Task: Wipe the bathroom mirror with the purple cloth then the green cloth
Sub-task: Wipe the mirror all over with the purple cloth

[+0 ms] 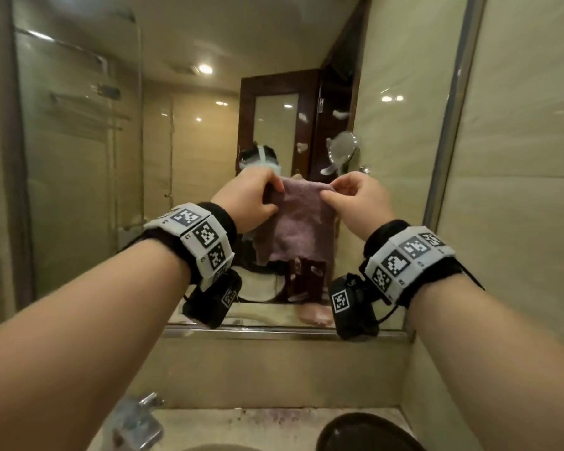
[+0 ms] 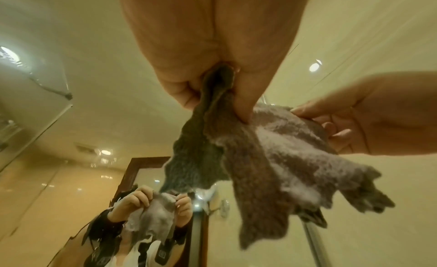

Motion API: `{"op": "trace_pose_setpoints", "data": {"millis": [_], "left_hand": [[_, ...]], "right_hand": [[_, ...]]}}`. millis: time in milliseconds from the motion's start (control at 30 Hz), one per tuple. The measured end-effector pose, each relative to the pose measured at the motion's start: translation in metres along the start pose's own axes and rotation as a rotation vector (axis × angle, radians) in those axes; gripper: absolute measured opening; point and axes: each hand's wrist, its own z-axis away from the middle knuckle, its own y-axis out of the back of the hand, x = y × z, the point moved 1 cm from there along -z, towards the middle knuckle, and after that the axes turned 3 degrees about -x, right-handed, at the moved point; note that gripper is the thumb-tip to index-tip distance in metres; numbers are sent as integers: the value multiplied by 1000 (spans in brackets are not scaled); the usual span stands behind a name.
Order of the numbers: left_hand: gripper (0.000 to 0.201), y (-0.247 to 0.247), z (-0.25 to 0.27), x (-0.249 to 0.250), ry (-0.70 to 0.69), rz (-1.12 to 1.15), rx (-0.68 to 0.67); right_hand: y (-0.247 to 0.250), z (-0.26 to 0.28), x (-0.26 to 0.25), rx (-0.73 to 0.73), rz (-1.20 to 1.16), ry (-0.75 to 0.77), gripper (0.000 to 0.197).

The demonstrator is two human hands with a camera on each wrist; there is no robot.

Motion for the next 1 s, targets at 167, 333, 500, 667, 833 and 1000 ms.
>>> {"op": "trace_pose_setpoints", "data": {"millis": [167,333,500,667,833,1000], "left_hand": [[31,25,-58,-14,-46,-75,129],[27,35,-114,-26,-88,-162,243],[9,26,-165,-44,-149,-236,276],[22,19,-212,-59,-91,-147,430],[16,7,-232,-61,-34,-125,487],[19,0,-229,-64,-35,-407,579]], "right_hand": [[-2,-66,-28,63,94,17,7],[-6,-126,-27,129,181,33,9],[-15,-177,-16,189,237,56,11],[-21,-215,-12,265,324,173,6],[-36,-225,2,302,486,299,10],[-65,-195,20,298,759,486,38]]}}
